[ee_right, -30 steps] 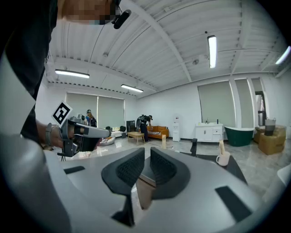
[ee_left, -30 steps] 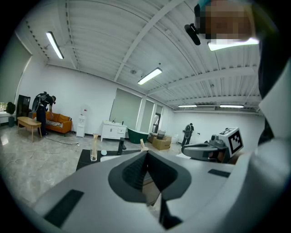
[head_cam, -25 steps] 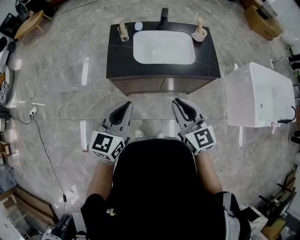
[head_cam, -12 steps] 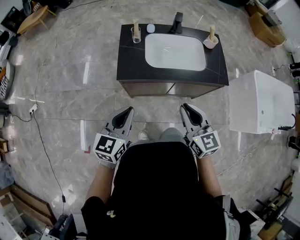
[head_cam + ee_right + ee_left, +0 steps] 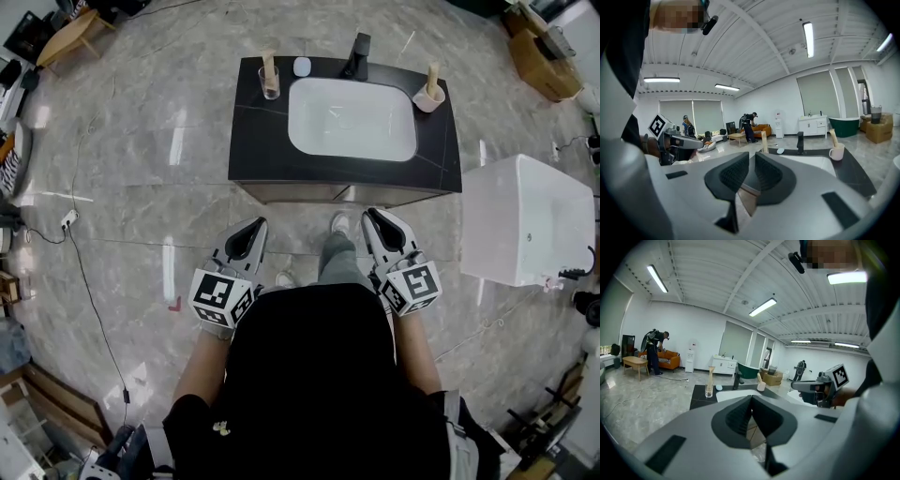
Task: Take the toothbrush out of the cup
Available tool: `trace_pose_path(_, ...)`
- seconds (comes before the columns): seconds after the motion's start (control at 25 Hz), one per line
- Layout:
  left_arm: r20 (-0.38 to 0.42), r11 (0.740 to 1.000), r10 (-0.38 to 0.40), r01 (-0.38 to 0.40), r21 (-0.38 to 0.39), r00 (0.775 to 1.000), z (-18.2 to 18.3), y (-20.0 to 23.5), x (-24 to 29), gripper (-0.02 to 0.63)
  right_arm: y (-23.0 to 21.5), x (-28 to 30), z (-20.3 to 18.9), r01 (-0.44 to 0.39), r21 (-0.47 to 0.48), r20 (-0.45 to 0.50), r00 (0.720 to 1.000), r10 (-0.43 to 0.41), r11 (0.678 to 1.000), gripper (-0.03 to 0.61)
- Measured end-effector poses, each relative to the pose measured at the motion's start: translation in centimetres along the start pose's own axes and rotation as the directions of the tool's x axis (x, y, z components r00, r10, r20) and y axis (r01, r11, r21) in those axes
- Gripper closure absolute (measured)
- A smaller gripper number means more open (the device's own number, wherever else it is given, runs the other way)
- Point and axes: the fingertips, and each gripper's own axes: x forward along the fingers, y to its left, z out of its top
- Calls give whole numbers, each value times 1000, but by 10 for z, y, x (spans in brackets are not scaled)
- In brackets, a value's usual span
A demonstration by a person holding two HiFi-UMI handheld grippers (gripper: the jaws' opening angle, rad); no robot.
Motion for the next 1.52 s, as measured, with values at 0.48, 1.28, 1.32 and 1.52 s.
trace_pose_path(0.48, -28, 994, 104, -105, -20, 994, 46, 13, 105, 591, -115, 71, 29, -98, 46, -5, 995, 99, 994, 522)
trace_pose_path(1.28, -14, 975, 223, -223, -13, 975, 89, -2, 212, 591, -223, 106, 60, -222, 65, 10, 975, 221, 973, 522)
trace_pose_path(1.32, -15, 975, 221, -221, -10, 975, 89, -1, 214, 591, -223, 106, 60, -221, 70, 11, 975, 221, 973, 522)
trace_pose_path(1.52, -17, 980, 201, -201, -6, 979, 93, 7, 224, 591, -217, 113, 63, -218, 72, 3, 976, 218, 973, 522)
